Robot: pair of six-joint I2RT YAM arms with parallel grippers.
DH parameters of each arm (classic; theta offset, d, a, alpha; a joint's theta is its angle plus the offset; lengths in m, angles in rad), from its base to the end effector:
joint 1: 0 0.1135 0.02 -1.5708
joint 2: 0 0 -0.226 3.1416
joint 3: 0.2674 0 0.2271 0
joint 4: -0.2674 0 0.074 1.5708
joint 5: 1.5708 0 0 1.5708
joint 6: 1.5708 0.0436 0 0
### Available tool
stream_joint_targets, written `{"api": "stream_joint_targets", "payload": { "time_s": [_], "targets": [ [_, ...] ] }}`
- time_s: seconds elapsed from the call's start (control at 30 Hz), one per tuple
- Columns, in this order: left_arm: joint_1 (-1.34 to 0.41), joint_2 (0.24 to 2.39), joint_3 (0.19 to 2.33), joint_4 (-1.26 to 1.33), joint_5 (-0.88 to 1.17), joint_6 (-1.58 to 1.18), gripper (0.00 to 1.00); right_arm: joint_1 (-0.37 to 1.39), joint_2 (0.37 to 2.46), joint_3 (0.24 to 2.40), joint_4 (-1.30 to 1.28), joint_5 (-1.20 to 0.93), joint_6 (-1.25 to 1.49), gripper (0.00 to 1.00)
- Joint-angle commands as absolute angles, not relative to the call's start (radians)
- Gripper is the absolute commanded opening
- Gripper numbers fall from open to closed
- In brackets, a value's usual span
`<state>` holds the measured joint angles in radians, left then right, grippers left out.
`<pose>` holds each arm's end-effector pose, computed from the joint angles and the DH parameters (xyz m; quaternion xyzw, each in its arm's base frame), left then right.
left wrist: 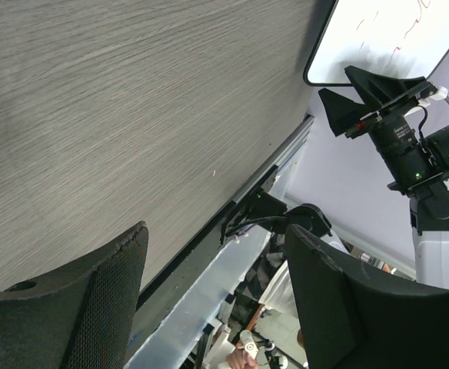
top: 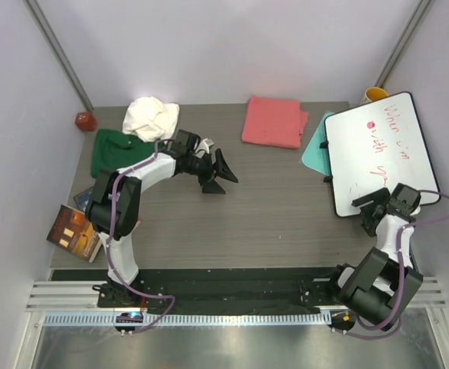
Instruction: Fold and stack the t-shirts
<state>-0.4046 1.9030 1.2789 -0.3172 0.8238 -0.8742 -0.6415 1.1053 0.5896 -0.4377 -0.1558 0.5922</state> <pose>0.3252 -0.1741 0.1641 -0.0822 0.8763 -0.4748 0.0005 0.1695 -0.1181 0.1642 0.5302 0.7885 0.0667 0.3046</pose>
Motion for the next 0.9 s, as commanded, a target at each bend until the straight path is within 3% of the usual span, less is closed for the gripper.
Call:
{"api": "stream_joint_targets", "payload": {
  "time_s": [0.0, 0.17, 0.2, 0.43, 0.47, 0.5, 0.53, 0.57, 0.87],
  "targets": [
    [-0.407, 1.893, 1.267, -0.301, 0.856, -0.854, 0.72, -0.643, 1.043, 0.543, -0.278, -0.203, 0.558, 0.74],
    [-0.42, 1.901, 1.256, -0.301, 0.854, -0.853, 0.72, -0.643, 0.967, 0.46, -0.183, -0.155, 0.555, 0.52],
    [-0.423, 1.905, 1.256, -0.298, 0.857, -0.853, 0.72, -0.643, 0.953, 0.451, -0.172, -0.149, 0.555, 0.38],
    [-0.437, 1.91, 1.262, -0.301, 0.864, -0.853, 0.72, -0.643, 0.853, 0.373, -0.1, -0.169, 0.569, 0.34],
    [-0.44, 1.91, 1.262, -0.299, 0.862, -0.854, 0.72, -0.643, 0.853, 0.362, -0.088, -0.179, 0.572, 0.28],
    [-0.443, 1.91, 1.262, -0.299, 0.861, -0.854, 0.72, -0.643, 0.844, 0.354, -0.072, -0.19, 0.586, 0.13],
    [-0.451, 1.913, 1.264, -0.298, 0.859, -0.854, 0.72, -0.644, 0.841, 0.345, -0.072, -0.186, 0.594, 0.04],
    [-0.456, 1.913, 1.266, -0.299, 0.856, -0.853, 0.72, -0.643, 0.836, 0.344, -0.072, -0.186, 0.601, 0.01],
    [-0.485, 1.898, 1.258, -0.304, 0.854, -0.839, 0.71, -0.637, 0.845, 0.37, -0.185, -0.078, 0.638, 0.01]
  ]
}}
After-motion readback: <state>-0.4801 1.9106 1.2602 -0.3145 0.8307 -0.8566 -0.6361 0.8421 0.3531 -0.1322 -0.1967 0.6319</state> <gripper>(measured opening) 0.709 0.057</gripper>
